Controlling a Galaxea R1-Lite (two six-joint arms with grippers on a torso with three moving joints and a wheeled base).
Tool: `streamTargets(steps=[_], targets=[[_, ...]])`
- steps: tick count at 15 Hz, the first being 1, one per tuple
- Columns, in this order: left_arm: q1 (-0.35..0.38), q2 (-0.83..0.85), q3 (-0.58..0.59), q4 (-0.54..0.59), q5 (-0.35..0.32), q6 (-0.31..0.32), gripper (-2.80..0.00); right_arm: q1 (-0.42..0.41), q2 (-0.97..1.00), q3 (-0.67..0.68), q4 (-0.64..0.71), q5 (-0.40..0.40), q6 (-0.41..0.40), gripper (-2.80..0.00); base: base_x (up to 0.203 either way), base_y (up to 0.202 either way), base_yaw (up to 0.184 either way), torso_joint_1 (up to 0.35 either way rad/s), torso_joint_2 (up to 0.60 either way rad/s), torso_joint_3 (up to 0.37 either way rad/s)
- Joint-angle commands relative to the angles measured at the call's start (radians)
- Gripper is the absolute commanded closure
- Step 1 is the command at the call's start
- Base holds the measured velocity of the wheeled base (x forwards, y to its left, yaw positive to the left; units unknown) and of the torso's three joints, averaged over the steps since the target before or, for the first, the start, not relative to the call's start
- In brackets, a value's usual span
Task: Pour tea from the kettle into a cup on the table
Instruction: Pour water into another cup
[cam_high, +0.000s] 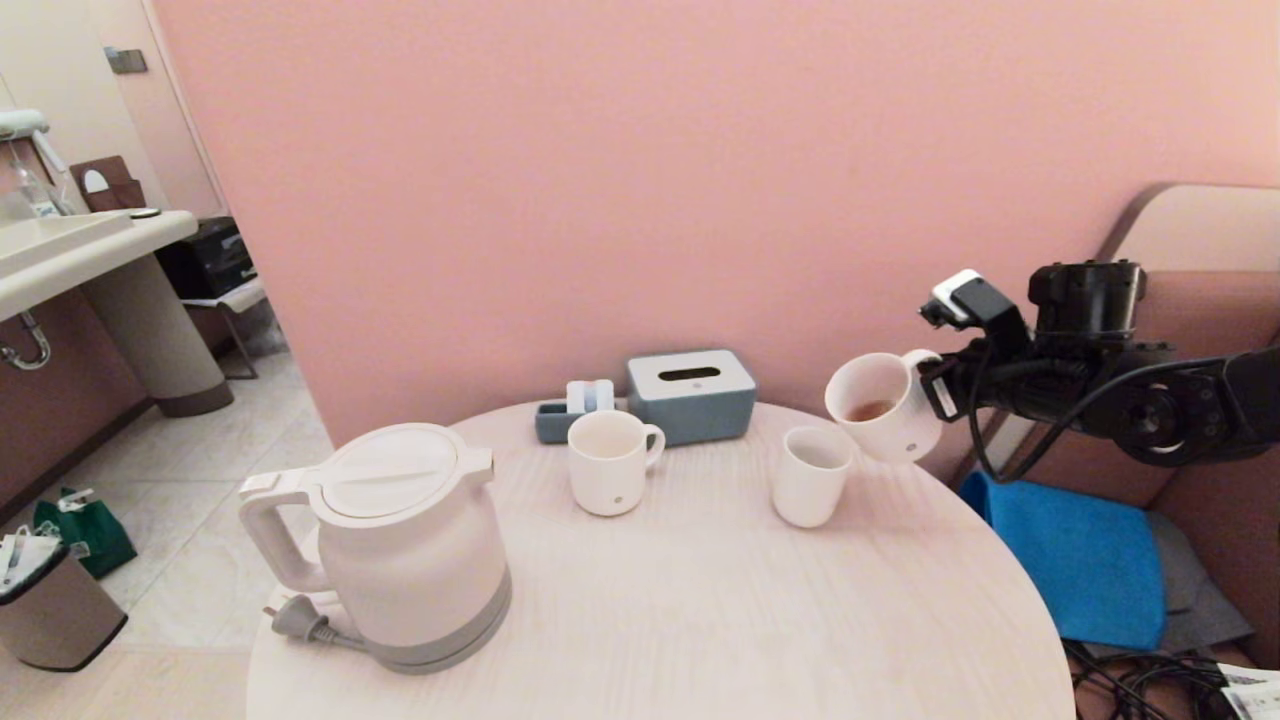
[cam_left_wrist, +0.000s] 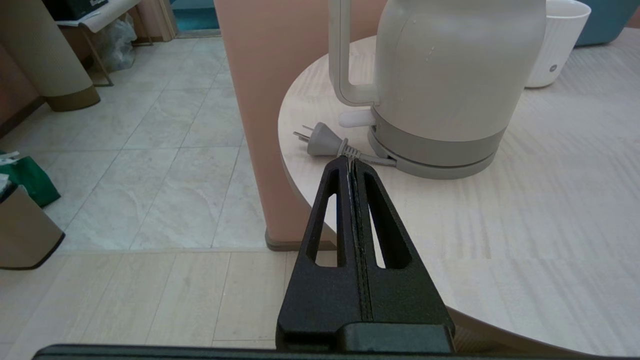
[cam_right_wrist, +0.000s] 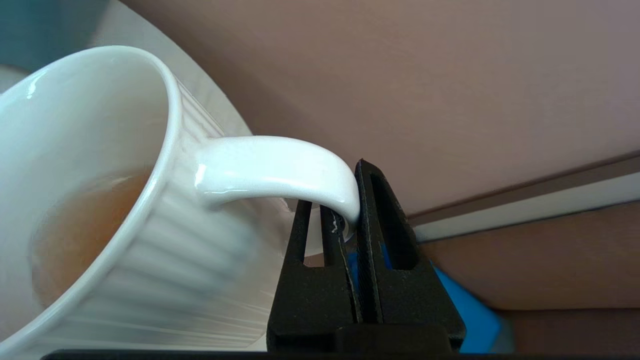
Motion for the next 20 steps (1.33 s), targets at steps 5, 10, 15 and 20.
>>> streamTargets(steps=[5,10,15,20], targets=[[0.0,0.001,0.0,0.0,0.0,0.0,0.0,0.001,0.001,0.005,-0.002,-0.001,-0.065,0.0,0.0,0.0,0.0,0.0,0.0,0.0],[0.0,0.001,0.0,0.0,0.0,0.0,0.0,0.001,-0.004,0.002,-0.003,-0.001,-0.123,0.0,0.0,0.0,0.0,0.0,0.0,0.0],[0.0,0.001,0.0,0.0,0.0,0.0,0.0,0.005,-0.01,-0.052,0.001,-0.006,-0.186,0.0,0.0,0.0,0.0,0.0,0.0,0.0],[0.0,0.001,0.0,0.0,0.0,0.0,0.0,0.044,-0.018,-0.065,0.011,-0.04,-0.236,0.0,0.0,0.0,0.0,0.0,0.0,0.0]])
